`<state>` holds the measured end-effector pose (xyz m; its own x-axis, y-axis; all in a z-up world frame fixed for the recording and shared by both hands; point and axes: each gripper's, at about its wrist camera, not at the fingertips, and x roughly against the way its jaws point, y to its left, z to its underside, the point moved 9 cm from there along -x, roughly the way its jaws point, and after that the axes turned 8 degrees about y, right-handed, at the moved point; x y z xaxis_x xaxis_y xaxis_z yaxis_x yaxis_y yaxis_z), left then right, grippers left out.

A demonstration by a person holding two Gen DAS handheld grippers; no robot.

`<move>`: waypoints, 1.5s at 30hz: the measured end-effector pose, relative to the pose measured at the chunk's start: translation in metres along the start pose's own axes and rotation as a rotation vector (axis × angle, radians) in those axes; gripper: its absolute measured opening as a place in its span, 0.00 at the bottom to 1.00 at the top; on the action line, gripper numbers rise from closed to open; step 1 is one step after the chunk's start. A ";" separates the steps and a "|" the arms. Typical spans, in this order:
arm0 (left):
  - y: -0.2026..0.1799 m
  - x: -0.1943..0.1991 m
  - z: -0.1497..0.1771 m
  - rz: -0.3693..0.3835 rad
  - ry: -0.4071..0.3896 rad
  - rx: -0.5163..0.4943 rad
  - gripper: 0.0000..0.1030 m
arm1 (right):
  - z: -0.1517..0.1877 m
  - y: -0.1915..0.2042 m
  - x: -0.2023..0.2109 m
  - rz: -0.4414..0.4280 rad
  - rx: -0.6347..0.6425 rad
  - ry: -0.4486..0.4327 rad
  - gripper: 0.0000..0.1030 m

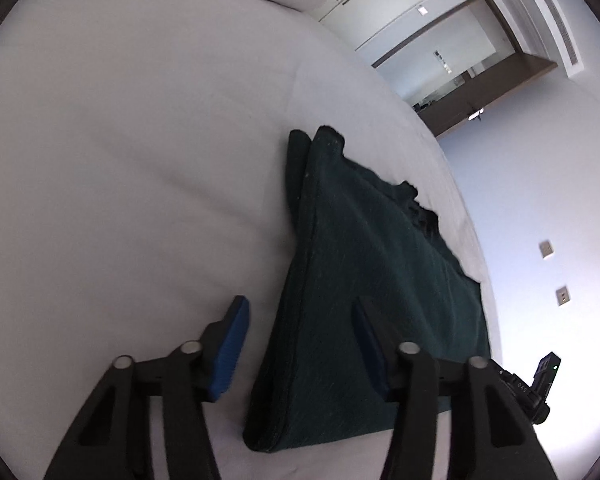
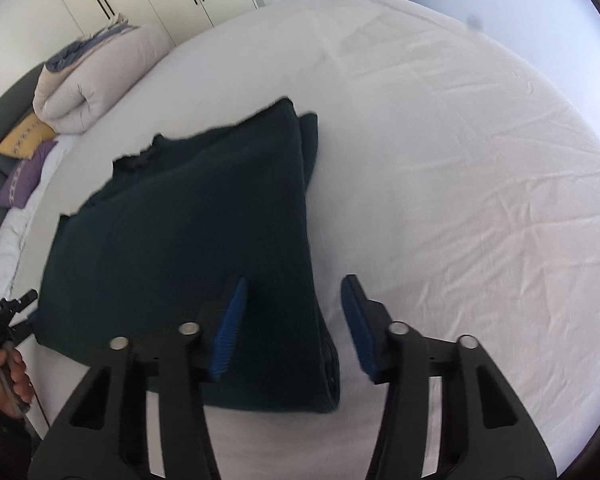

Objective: Fold small clothes

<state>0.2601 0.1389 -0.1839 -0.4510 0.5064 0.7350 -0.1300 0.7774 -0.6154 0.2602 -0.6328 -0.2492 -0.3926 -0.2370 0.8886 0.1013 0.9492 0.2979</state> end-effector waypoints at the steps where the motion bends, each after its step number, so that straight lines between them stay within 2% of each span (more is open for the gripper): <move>1: -0.001 -0.001 0.001 -0.013 0.004 -0.009 0.38 | 0.001 -0.001 -0.001 -0.001 0.001 0.007 0.36; 2: 0.000 -0.002 0.003 -0.031 0.008 -0.022 0.31 | 0.005 -0.001 -0.002 -0.001 0.000 0.011 0.33; 5: 0.001 -0.004 0.009 -0.069 0.024 -0.062 0.20 | 0.011 -0.002 0.000 0.002 -0.002 0.006 0.29; 8: 0.000 -0.006 0.012 -0.103 0.024 -0.097 0.15 | 0.015 -0.005 -0.001 0.019 0.008 0.010 0.19; 11: -0.003 -0.006 0.013 -0.128 0.021 -0.126 0.14 | 0.015 -0.008 0.000 0.016 -0.005 0.006 0.14; 19: -0.005 -0.006 0.017 -0.170 0.028 -0.162 0.11 | 0.021 -0.016 0.007 -0.010 -0.065 -0.018 0.09; 24: -0.007 -0.005 0.023 -0.229 0.027 -0.212 0.11 | 0.023 -0.020 0.006 -0.028 -0.087 -0.018 0.09; 28: -0.003 -0.006 0.027 -0.225 0.021 -0.201 0.11 | 0.023 -0.030 -0.009 -0.059 -0.116 0.008 0.09; 32: -0.004 -0.001 0.029 -0.210 0.012 -0.197 0.13 | 0.020 -0.032 -0.001 -0.095 -0.165 0.008 0.15; 34: -0.005 0.007 0.030 -0.236 0.001 -0.204 0.16 | 0.017 -0.033 0.017 -0.070 -0.181 -0.033 0.15; 37: -0.022 0.032 0.023 -0.285 -0.080 -0.248 0.17 | 0.006 -0.024 0.044 -0.071 -0.169 -0.115 0.15; 39: -0.043 0.040 0.013 -0.299 -0.119 -0.298 0.29 | -0.005 -0.007 0.052 -0.128 -0.149 -0.133 0.18; 40: -0.059 0.040 0.005 -0.298 -0.133 -0.330 0.40 | -0.012 0.008 0.051 -0.165 -0.128 -0.126 0.30; 41: -0.069 0.038 -0.001 -0.293 -0.141 -0.350 0.47 | -0.018 0.020 0.048 -0.192 -0.112 -0.117 0.55; 43: -0.097 0.026 -0.023 -0.273 -0.156 -0.390 0.50 | -0.033 0.050 0.042 -0.277 -0.098 -0.127 0.80; 45: -0.116 0.010 -0.046 -0.280 -0.170 -0.416 0.50 | -0.052 0.084 0.032 -0.365 -0.078 -0.147 0.80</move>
<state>0.3119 0.0706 -0.0919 -0.5906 0.2176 0.7771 0.0796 0.9740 -0.2122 0.3035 -0.5711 -0.1776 -0.5418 -0.5184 0.6616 -0.0026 0.7881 0.6155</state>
